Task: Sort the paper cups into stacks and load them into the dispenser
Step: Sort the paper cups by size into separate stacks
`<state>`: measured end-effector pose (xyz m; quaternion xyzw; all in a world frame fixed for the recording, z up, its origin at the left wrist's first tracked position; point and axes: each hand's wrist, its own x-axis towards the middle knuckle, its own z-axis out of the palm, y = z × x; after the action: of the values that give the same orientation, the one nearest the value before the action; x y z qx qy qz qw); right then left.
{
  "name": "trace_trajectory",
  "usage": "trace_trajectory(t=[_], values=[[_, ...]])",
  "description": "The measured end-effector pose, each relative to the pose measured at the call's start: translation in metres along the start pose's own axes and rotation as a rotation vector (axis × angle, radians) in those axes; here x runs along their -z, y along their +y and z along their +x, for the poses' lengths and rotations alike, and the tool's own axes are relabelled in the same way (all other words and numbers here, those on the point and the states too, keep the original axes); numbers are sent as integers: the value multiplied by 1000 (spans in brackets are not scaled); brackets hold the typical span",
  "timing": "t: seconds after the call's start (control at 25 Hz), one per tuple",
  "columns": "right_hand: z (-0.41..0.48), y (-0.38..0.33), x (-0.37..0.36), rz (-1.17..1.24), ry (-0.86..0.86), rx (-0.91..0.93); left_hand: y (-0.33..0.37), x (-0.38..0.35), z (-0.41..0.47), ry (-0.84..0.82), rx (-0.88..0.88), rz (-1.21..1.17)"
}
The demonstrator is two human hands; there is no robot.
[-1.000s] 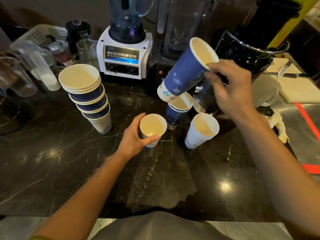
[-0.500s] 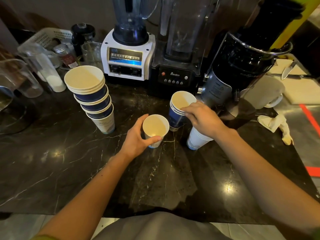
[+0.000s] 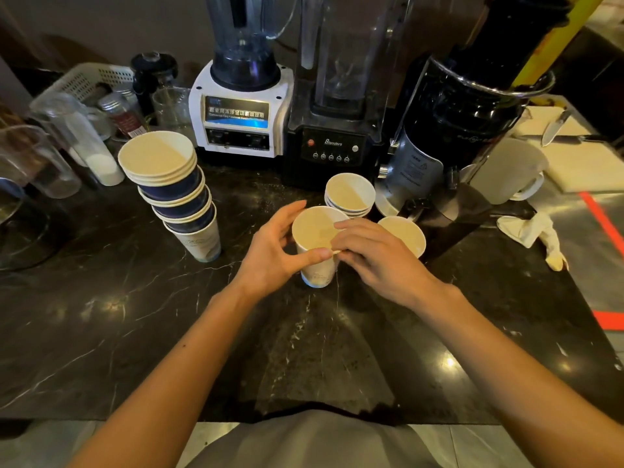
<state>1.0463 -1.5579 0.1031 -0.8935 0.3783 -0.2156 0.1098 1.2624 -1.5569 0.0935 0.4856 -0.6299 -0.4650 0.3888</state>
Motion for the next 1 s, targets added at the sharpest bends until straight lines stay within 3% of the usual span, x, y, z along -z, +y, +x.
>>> trace_trajectory(t=[0.2, 0.36, 0.48, 0.6, 1.0], values=[[-9, -12, 56, 1, 276, -54, 18, -1, -4, 22, -74, -22], [-28, -4, 106, -127, 480, -160, 34, 24, -7, 352, -256, 224], [-44, 12, 102, -184, 435, -223, 41, 54, -5, 535, -397, 499], [-55, 24, 80, -174, 333, -256, 31, 83, -1, 637, -392, 678], [-74, 44, 19, -165, 3, -403, -16, 115, 1, 749, -147, 627]])
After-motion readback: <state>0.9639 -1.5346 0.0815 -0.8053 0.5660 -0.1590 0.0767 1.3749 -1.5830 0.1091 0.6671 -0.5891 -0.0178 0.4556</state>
